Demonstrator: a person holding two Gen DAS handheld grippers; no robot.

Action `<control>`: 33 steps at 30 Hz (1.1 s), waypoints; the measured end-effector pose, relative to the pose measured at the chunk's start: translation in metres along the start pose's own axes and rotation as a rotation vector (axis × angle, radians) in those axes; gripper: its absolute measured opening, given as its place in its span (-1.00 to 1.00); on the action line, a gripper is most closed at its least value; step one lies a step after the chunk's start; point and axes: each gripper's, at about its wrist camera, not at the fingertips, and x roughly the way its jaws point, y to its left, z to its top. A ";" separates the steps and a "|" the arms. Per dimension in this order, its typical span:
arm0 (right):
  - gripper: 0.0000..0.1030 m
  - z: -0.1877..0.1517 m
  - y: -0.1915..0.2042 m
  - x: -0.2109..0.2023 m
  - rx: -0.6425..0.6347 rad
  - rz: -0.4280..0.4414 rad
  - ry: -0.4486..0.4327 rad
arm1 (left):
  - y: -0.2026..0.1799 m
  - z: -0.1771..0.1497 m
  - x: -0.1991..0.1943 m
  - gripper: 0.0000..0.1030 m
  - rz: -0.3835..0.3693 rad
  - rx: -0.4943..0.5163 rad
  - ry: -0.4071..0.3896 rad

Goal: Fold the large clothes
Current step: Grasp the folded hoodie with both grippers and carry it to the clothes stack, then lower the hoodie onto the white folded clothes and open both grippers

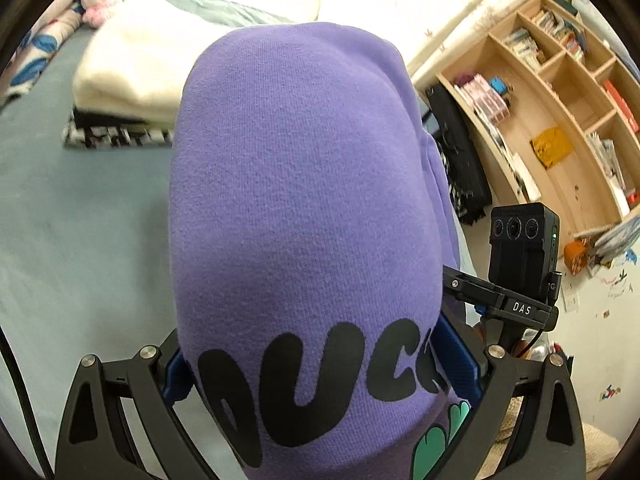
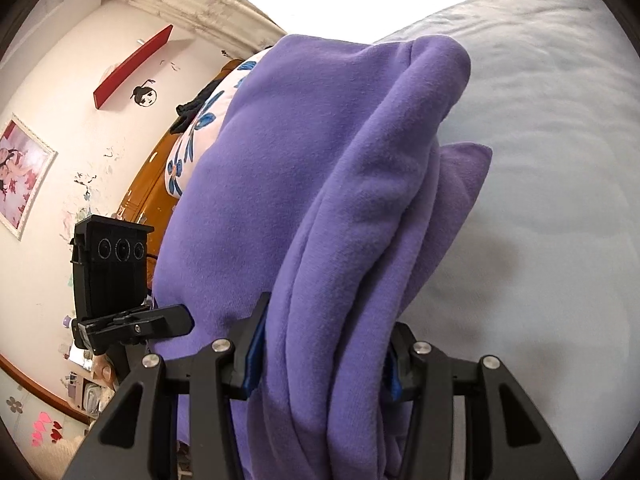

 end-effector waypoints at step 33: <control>0.29 0.253 -0.062 0.259 0.054 -0.130 -0.074 | 0.233 0.352 0.077 1.00 0.172 -0.011 -0.067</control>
